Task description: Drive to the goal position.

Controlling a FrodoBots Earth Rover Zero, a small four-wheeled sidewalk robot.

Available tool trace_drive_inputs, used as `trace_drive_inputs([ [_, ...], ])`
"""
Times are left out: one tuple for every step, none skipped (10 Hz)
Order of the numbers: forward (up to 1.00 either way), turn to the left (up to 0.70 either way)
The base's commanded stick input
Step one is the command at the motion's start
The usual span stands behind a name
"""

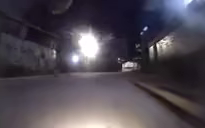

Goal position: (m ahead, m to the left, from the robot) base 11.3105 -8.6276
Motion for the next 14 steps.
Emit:
trace_drive_inputs([
  [0.7,-0.21],
  [0.7,-0.32],
  [0.7,-0.35],
  [0.7,-0.35],
  [0.7,-0.35],
  [0.7,-0.35],
  [0.7,-0.35],
  [0.7,-0.35],
  [0.7,-0.32],
  [0.7,-0.21],
  [0.7,0.0],
  [0.7,0.0],
  [0.7,0.0],
  [0.7,0.0],
])
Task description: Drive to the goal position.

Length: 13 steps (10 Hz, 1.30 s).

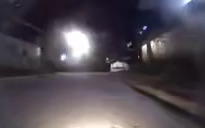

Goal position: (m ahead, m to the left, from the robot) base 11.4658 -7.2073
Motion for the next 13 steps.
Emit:
trace_drive_inputs([
  [0.7,0.0],
  [0.7,0.0],
  [0.7,-0.17],
  [0.7,-0.3],
  [0.7,-0.35],
  [0.7,-0.35],
  [0.7,-0.35],
  [0.7,-0.35],
  [0.7,-0.35],
  [0.7,-0.35],
  [0.7,-0.34],
  [0.7,-0.03],
  [0.7,0.0],
])
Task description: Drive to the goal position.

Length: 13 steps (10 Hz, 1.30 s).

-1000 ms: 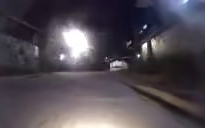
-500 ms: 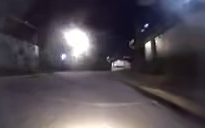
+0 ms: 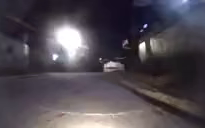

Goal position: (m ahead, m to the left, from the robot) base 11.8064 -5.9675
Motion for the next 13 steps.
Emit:
trace_drive_inputs([
  [0.7,0.0],
  [0.7,0.0],
  [0.7,0.0],
  [0.7,0.0],
  [0.7,0.0],
  [0.7,0.0],
  [0.7,0.0],
  [0.7,0.0],
  [0.7,0.0],
  [0.7,0.0],
  [0.7,0.0],
  [0.7,0.0],
  [0.7,0.0],
])
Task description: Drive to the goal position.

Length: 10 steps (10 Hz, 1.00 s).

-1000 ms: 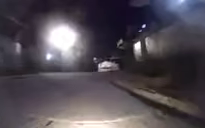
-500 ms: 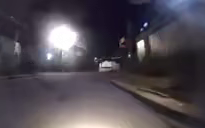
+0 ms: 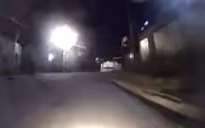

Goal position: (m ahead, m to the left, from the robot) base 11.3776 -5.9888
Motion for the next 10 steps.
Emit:
trace_drive_inputs([
  [0.7,0.0],
  [0.7,0.0],
  [0.7,0.0],
  [0.7,0.0],
  [0.7,0.0],
  [0.7,0.0],
  [0.7,0.0],
  [0.7,0.0],
  [0.7,0.0],
  [0.7,0.0],
])
